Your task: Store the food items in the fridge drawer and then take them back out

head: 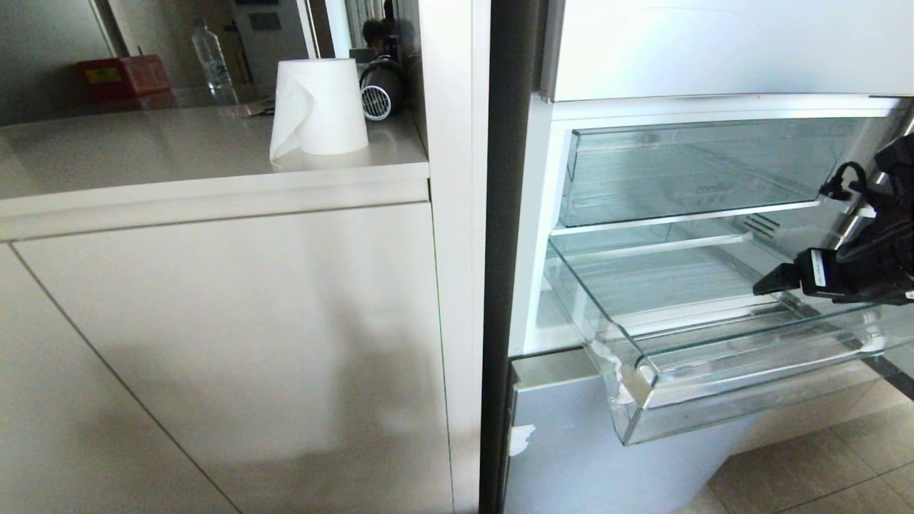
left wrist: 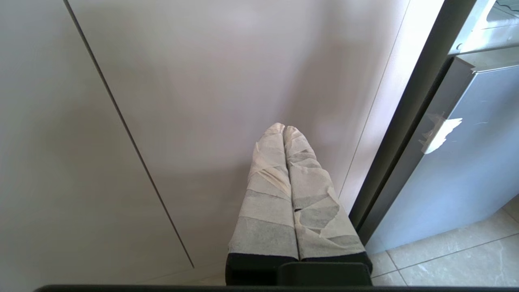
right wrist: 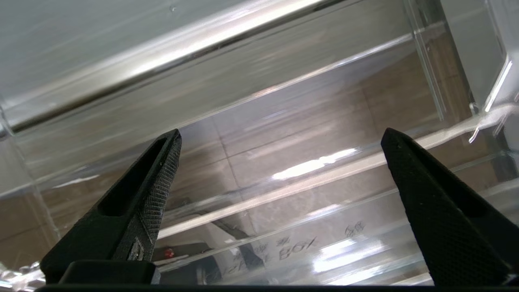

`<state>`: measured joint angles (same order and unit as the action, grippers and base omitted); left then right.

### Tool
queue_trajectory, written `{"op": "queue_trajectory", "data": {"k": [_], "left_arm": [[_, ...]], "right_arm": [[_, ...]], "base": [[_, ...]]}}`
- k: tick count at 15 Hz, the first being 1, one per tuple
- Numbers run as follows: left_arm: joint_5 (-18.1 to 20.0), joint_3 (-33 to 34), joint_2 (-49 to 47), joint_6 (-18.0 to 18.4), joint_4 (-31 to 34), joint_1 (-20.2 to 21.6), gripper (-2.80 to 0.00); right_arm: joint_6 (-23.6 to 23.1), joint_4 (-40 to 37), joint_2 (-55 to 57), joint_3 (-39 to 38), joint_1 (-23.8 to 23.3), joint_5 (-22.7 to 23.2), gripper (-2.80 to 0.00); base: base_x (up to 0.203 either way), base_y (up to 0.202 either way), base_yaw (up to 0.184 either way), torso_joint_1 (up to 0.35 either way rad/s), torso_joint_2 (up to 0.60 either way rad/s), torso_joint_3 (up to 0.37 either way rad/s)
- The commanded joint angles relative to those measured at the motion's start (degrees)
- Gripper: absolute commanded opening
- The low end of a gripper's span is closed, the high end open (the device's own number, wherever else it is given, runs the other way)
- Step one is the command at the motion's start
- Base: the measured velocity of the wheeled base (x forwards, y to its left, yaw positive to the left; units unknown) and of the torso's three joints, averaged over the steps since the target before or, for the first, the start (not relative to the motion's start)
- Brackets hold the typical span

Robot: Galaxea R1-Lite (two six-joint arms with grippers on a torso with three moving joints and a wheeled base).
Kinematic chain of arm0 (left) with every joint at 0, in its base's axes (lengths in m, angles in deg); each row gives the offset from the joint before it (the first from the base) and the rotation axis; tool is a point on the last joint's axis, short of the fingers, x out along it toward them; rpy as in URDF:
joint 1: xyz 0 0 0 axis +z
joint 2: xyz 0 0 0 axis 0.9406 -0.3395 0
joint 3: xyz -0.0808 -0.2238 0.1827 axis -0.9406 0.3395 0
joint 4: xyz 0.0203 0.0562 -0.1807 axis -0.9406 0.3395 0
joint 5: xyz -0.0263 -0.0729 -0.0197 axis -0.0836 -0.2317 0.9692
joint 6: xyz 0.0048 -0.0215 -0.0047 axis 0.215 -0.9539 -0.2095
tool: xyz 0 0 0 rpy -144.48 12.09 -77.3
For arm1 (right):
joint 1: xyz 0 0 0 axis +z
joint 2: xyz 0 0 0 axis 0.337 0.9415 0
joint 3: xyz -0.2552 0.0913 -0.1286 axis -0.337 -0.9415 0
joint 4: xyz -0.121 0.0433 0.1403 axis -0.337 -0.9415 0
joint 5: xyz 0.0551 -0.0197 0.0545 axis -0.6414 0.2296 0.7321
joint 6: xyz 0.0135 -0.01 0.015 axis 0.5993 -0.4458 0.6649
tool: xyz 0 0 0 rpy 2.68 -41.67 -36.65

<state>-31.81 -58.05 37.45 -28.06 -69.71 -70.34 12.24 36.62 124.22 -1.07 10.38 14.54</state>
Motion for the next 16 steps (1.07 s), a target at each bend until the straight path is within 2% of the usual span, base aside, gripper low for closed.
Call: {"op": "queue_trajectory", "data": {"k": [1,4,13,16], "left_arm": [[-0.01,0.00,-0.01,-0.02,0.02,0.01,-2.80],[-0.01,0.00,-0.01,-0.02,0.08,0.01,-2.80],[-0.01,0.00,-0.01,-0.02,-0.01,0.01,-2.80],[-0.01,0.00,-0.01,-0.02,-0.01,0.01,-2.80]], "right_arm": [[-0.10,-0.52,1.24,-0.13,-2.03,1.48,0.00],[-0.36,-1.00,-0.89,-0.50,-3.93,2.03,0.00],[-2.82,-6.93,-4.20,-0.76,-5.45,2.20,0.00],[-2.58,-5.72,-5.37,-0.10,-5.36,6.66,0.00]], "base": [[0.000,0.000,0.000,0.000,0.00,0.000],[0.000,0.000,0.000,0.000,0.00,0.000],[0.000,0.000,0.000,0.003,0.00,0.000],[0.000,0.000,0.000,0.000,0.00,0.000]]}}
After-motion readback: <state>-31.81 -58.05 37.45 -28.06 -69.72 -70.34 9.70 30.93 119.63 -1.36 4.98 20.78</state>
